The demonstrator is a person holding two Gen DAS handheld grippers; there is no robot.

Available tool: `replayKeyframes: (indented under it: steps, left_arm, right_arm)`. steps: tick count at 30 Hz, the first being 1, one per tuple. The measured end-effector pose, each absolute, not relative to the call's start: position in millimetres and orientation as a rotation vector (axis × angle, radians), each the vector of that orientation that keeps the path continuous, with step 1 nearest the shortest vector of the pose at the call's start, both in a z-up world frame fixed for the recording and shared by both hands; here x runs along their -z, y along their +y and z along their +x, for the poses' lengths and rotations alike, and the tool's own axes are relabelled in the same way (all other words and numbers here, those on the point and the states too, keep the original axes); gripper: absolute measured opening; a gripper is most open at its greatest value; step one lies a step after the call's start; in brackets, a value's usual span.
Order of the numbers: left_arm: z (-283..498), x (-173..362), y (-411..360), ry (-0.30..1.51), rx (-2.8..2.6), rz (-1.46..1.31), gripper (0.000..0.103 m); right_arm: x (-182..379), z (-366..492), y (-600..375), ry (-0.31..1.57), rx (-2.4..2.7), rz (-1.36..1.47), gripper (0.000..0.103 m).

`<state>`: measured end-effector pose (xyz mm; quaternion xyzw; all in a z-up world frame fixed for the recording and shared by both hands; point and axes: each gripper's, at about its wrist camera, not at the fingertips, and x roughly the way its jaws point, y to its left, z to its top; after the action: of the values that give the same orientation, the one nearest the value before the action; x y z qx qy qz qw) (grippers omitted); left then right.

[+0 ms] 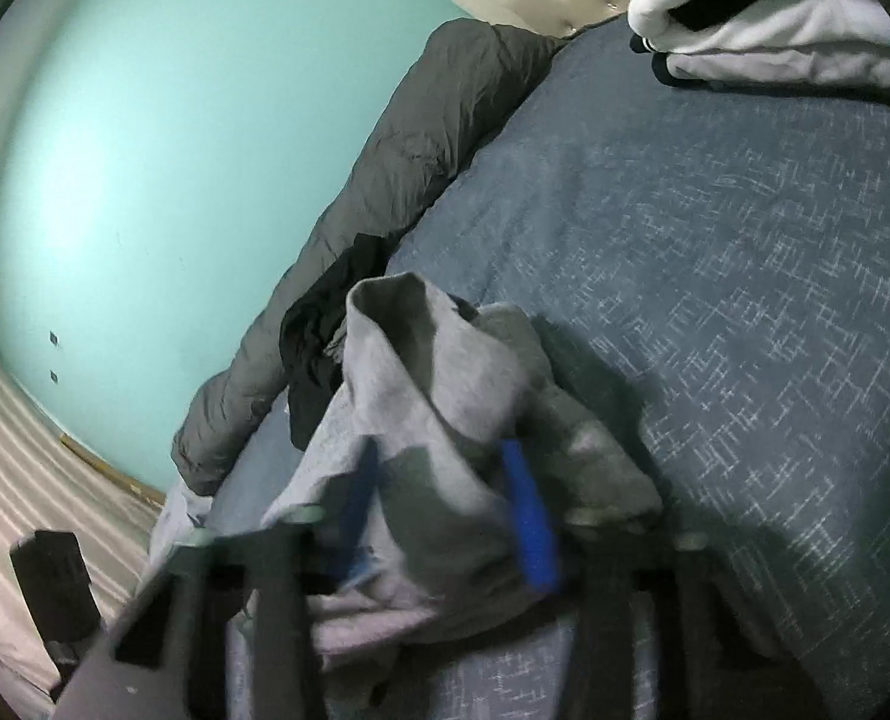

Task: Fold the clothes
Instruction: 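Lower the folded sweatpants onto the bed and open the right gripper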

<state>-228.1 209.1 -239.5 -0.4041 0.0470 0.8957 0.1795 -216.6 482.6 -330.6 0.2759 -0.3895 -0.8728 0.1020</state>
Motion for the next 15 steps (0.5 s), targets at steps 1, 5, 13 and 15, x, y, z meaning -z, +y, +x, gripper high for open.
replayKeyframes:
  steps: [1,5,13,15]
  left_arm:
    - [-228,240,209,0.130,-2.532,-1.144,0.040]
    - [-229,241,207,0.119,-2.532,-1.148,0.040]
    - [-218,233,184,0.077,-2.592,-1.125,0.040]
    - [-213,234,174,0.059,-2.596,-1.135,0.040]
  right_arm:
    - [330,-216,483,-1.134,2.587,0.822,0.022]
    - [330,-214,485,-1.145,2.602,0.805,0.011]
    - [327,-206,498,-1.221,2.646,0.745,0.003]
    - [328,-208,500,-1.230,2.653,0.739,0.003]
